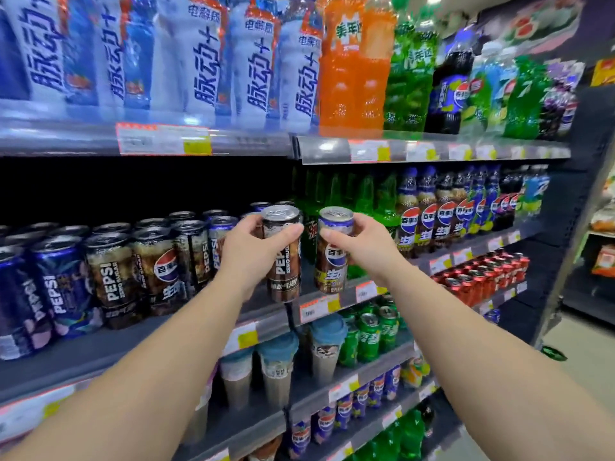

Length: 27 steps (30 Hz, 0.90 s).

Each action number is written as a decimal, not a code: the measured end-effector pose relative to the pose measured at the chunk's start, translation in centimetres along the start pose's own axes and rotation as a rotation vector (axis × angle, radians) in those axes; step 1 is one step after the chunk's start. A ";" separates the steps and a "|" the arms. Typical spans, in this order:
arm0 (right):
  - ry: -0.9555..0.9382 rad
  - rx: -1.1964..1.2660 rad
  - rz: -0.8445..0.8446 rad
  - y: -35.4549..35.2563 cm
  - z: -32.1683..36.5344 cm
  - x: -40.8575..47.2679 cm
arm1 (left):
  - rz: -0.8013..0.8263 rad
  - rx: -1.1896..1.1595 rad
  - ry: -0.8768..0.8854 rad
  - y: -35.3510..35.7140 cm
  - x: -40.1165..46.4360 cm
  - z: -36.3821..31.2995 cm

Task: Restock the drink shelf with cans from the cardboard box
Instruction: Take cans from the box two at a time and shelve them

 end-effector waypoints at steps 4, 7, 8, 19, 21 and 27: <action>-0.013 0.001 0.052 -0.3 -1.7 3.8 | -0.100 0.037 -0.055 2.4 1.9 1.1; -0.018 0.013 0.114 0.0 -2.9 5.5 | -0.155 0.061 -0.078 3.5 2.8 2.3; -0.013 0.026 0.133 0.1 -3.3 5.8 | -0.164 0.063 -0.083 3.8 2.9 2.6; 0.012 0.062 0.203 0.4 -6.2 8.0 | -0.252 0.137 -0.139 5.7 4.1 4.6; 0.006 0.051 0.217 0.5 -6.2 8.1 | -0.262 0.165 -0.158 5.9 4.2 4.6; 0.003 0.026 0.198 0.8 -6.8 8.1 | -0.218 0.223 -0.170 5.9 3.9 5.1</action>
Point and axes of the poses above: each hand's wrist, its own x-axis towards the middle knuckle, its own y-axis out of the palm, z = x × y, the point moved 4 cm from there along x, towards the middle knuckle, and after that the axes turned 4 degrees about z, right-handed, at the moved point
